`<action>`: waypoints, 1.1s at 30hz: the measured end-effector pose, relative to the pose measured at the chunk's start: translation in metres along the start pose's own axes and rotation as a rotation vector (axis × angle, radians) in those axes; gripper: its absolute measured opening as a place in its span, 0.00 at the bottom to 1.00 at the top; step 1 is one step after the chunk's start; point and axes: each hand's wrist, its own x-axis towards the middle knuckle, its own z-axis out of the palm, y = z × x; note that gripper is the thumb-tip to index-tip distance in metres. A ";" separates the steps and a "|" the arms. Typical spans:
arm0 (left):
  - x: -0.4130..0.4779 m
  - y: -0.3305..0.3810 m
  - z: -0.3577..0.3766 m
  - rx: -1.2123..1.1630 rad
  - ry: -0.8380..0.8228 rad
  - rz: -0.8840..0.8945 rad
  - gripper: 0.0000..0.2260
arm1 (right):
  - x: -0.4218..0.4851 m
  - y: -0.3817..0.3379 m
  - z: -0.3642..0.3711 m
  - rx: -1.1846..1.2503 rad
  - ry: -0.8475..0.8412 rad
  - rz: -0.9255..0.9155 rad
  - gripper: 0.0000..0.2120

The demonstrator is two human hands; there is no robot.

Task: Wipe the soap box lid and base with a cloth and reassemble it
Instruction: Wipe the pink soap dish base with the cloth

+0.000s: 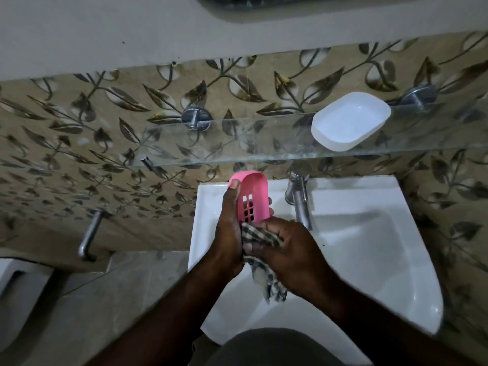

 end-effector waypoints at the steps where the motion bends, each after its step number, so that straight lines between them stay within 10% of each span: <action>1: 0.002 0.003 -0.002 0.000 -0.004 -0.003 0.36 | -0.002 0.004 -0.002 -0.189 -0.015 -0.096 0.08; 6: 0.007 0.001 -0.005 0.062 -0.012 -0.081 0.35 | -0.001 0.028 -0.021 -0.859 -0.115 -0.287 0.15; 12: 0.005 -0.003 0.003 0.014 -0.001 0.013 0.33 | 0.005 -0.002 -0.006 0.117 -0.059 0.094 0.06; 19: 0.015 0.007 -0.008 0.160 0.007 -0.068 0.36 | 0.012 0.029 -0.020 -0.684 -0.131 -0.310 0.14; 26: 0.015 -0.002 -0.002 0.111 0.011 0.006 0.29 | 0.010 0.010 0.004 0.124 0.046 0.042 0.08; 33: 0.021 -0.005 -0.010 0.159 -0.045 -0.124 0.33 | 0.004 0.051 -0.028 -0.707 -0.102 -0.349 0.18</action>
